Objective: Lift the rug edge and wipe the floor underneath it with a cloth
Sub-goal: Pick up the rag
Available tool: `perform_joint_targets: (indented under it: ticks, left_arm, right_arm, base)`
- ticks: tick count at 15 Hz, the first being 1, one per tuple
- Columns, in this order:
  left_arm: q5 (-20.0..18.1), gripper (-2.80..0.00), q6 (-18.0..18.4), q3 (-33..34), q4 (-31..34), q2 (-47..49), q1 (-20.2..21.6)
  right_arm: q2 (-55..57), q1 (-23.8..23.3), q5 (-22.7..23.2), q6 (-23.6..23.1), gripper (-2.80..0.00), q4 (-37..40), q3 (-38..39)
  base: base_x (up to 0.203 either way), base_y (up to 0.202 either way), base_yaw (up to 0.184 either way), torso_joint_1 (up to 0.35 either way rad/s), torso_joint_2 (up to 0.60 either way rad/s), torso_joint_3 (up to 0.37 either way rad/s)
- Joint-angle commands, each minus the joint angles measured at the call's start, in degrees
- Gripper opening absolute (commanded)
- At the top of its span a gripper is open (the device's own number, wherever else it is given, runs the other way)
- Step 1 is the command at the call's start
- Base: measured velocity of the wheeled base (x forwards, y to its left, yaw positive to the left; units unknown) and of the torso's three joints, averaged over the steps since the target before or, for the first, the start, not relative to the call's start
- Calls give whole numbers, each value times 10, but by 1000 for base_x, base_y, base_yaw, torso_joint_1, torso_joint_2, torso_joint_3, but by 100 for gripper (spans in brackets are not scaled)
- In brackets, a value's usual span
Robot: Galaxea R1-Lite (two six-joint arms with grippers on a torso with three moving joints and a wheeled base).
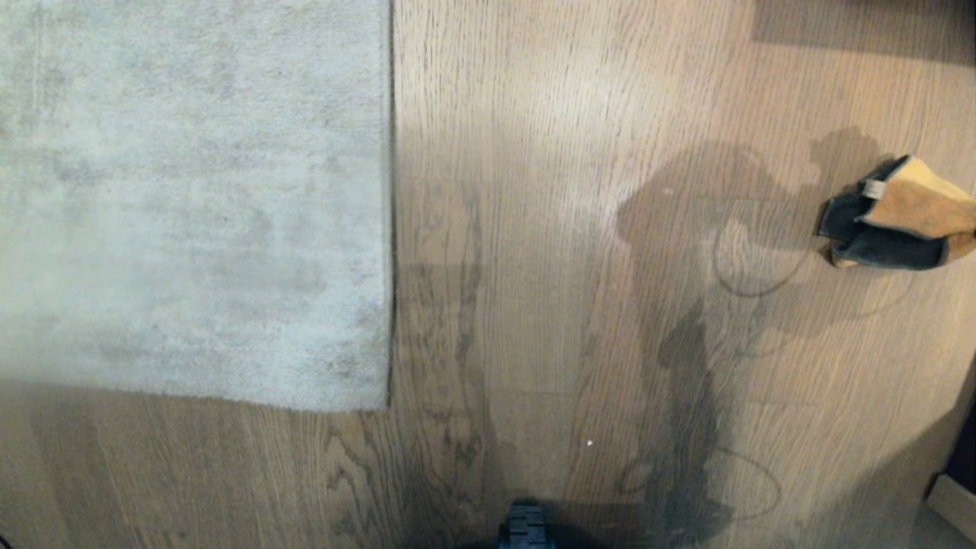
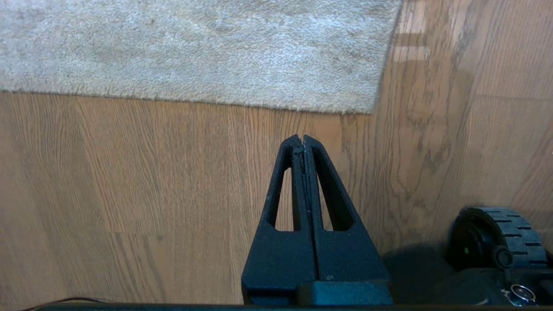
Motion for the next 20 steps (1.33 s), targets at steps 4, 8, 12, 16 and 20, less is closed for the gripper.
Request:
perform_joint_targets:
  ticks: [4, 8, 12, 16, 20]
  left_arm:
    - [0, -280, 0, 0, 0, 0, 0]
    - [0, -280, 0, 0, -1, 0, 0]
    - [0, -280, 0, 0, -1, 0, 0]
    - [0, -280, 0, 0, 0, 0, 0]
    - [0, -280, 0, 0, 0, 0, 0]
  right_arm:
    - [-24, -17, 4, 0, -280, 14, 2]
    - [-53, -17, 4, 0, -280, 32, 11]
    - [-94, -17, 2, 19, -280, 30, 42]
    - [-141, -19, 1, 36, -280, 23, 83]
    - [-197, -19, 0, 66, -280, -5, 141]
  base:
    - [0, 0, 0, 0, 0, 0]
    - [0, 0, 0, 0, 0, 0]
    - [0, 0, 0, 0, 0, 0]
    - [0, 0, 0, 0, 0, 0]
    - [0, 0, 0, 0, 0, 0]
